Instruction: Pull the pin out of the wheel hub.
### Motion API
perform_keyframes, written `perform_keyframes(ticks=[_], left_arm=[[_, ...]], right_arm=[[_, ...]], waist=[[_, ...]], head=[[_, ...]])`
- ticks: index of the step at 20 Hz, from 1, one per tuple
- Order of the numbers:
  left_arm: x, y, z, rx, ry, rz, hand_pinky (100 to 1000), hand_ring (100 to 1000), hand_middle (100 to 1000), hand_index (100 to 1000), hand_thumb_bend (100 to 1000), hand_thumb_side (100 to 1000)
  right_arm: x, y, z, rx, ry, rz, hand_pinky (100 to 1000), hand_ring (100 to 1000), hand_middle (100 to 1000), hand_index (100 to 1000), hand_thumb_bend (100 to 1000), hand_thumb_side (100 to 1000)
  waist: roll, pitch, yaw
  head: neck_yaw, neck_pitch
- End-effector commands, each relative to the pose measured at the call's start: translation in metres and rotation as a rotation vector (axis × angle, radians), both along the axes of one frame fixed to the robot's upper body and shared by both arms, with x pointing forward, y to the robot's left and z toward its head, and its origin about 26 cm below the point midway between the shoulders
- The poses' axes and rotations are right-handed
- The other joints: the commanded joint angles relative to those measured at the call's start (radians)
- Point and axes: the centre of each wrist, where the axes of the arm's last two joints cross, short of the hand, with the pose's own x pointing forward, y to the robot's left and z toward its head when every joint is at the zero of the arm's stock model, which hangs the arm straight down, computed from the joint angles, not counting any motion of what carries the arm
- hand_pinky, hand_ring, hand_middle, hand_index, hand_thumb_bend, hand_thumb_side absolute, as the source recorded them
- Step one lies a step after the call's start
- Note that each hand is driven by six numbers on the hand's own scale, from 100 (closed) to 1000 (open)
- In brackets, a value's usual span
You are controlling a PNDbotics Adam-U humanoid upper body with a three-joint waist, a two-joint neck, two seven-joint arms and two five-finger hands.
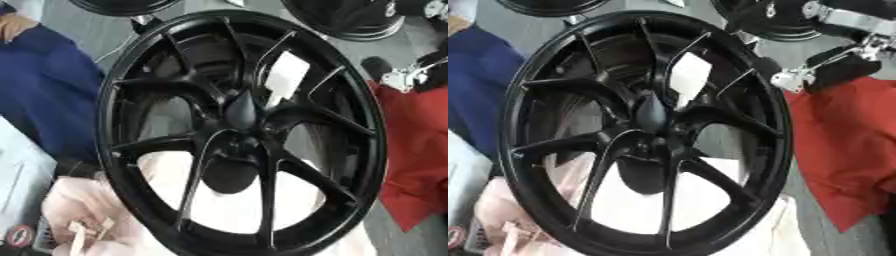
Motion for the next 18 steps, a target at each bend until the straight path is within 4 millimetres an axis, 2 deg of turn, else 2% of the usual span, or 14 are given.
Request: perform_keyframes(ticks=[1, 8, 18], left_arm=[[-0.0014, 0.0019, 0.0108, 0.027, -0.039, 0.002, 640, 531, 471, 696, 666, 407], [-0.0003, 0.0011, 0.0125, 0.026, -0.047, -0.002, 641, 530, 470, 696, 667, 407], [0.0, 0.0007, 0.013, 0.024, -0.05, -0.004, 642, 529, 470, 696, 668, 407]], right_arm=[[-0.0011, 0.0021, 0.0086, -0.052, -0.041, 0.007, 892, 852, 788, 872, 100, 100], [-0.0002, 0.0026, 0.0037, -0.091, -0.055, 0.02, 895, 860, 805, 887, 100, 100], [0.0001, 0.0035, 0.0046, -0.1, -0.079, 0.027, 897, 866, 824, 903, 120, 100]], waist=[[0.003, -0.01, 0.004], [0.001, 0.004, 0.022], [0.001, 0.011, 0.04]], head=[[-0.009, -0.019], [-0.023, -0.031], [-0.046, -0.041]])
